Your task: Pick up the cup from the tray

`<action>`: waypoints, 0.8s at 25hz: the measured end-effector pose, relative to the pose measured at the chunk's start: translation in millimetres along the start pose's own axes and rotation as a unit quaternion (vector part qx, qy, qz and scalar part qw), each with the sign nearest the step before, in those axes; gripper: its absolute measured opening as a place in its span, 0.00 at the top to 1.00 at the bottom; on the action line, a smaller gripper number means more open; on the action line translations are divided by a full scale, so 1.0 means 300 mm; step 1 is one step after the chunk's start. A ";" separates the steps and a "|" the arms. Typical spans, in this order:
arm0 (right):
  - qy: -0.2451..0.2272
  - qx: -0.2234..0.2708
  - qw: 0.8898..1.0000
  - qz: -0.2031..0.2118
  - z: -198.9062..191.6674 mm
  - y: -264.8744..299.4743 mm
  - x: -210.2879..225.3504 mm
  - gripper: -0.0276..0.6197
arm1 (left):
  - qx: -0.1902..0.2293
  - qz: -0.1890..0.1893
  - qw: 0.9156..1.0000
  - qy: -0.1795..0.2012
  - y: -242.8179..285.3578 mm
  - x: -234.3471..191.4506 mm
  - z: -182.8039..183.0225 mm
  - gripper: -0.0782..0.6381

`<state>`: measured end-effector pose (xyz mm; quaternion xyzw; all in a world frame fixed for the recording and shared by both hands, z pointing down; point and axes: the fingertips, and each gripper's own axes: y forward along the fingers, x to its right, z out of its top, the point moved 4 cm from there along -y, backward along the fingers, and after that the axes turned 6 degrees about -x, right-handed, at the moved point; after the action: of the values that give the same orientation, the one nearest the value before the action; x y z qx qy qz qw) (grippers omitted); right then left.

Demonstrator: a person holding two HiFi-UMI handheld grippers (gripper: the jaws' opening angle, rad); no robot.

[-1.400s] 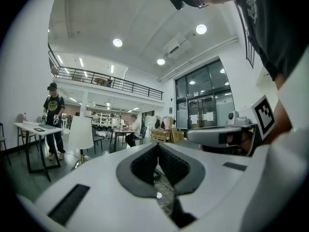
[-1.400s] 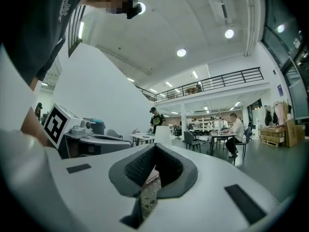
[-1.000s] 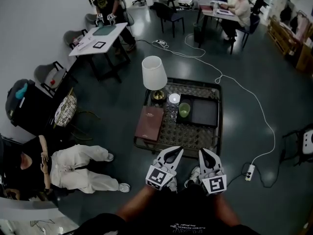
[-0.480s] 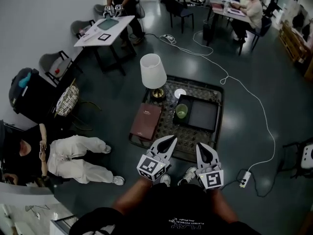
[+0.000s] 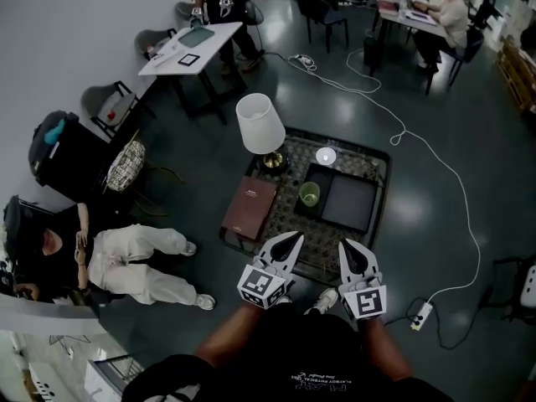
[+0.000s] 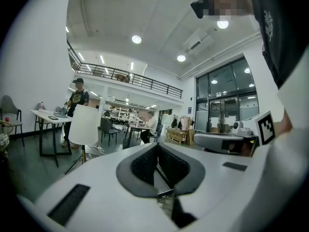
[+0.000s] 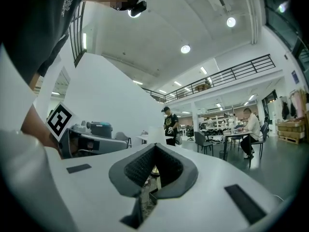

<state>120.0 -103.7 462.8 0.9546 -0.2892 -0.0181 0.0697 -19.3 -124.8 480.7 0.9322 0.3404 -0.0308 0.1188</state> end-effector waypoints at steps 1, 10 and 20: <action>-0.001 -0.010 1.000 0.005 -0.002 0.005 0.007 0.96 | -0.003 0.005 1.000 0.001 0.007 0.004 -0.004 0.88; 0.000 0.002 0.999 0.032 -0.006 0.101 0.059 0.96 | -0.033 0.022 0.998 0.044 0.062 -0.009 -0.028 0.88; -0.001 -0.010 0.999 0.034 -0.022 0.245 0.091 0.96 | -0.044 0.005 0.998 0.040 0.175 -0.120 -0.042 0.88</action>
<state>102.6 -178.5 479.9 0.9432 -0.3217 -0.0199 0.0799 -13.4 -183.3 508.3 0.9281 0.3416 0.0217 0.1463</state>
